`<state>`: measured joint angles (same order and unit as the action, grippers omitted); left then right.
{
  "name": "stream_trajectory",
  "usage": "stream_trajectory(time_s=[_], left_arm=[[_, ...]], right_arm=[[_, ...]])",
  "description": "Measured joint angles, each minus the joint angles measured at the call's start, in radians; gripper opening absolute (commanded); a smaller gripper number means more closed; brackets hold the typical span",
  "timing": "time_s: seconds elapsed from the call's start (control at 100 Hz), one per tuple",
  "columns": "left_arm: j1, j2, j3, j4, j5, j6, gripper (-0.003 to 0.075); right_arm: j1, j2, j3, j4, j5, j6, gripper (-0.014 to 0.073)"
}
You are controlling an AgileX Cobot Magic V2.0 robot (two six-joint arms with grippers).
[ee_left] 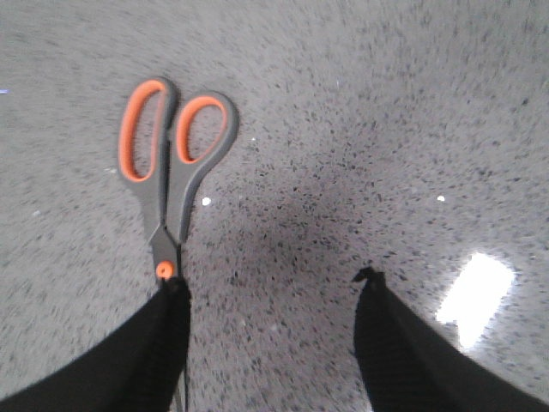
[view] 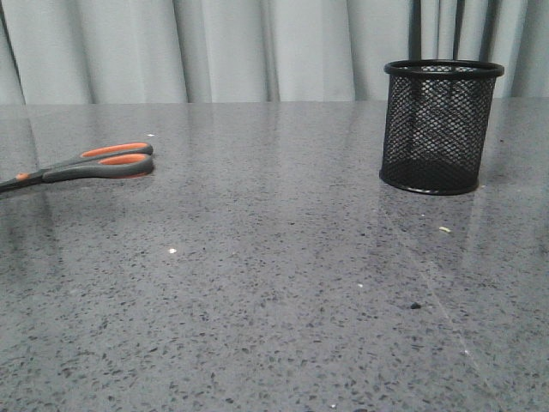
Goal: Put scissors into bucket
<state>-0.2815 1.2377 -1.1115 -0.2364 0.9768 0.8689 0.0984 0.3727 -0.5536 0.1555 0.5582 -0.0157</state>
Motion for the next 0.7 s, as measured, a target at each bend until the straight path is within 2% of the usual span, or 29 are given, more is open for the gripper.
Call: stream_trajectory(time_s=[0.33, 0.48, 0.7], left_arm=[[-0.004, 0.366, -0.222, 0.049, 0.045, 0.043, 0.0399], [-0.004, 0.450, -0.302, 0.113, 0.081, 0.054, 0.0399], [0.005, 0.531, -0.364, 0.115, 0.103, 0.061, 0.0399]], right_arm=[[0.060, 0.000, 0.000, -0.014, -0.009, 0.000, 0.0529], [0.068, 0.000, 0.000, -0.014, -0.009, -0.001, 0.0529], [0.079, 0.000, 0.000, -0.020, -0.009, -0.001, 0.0529]])
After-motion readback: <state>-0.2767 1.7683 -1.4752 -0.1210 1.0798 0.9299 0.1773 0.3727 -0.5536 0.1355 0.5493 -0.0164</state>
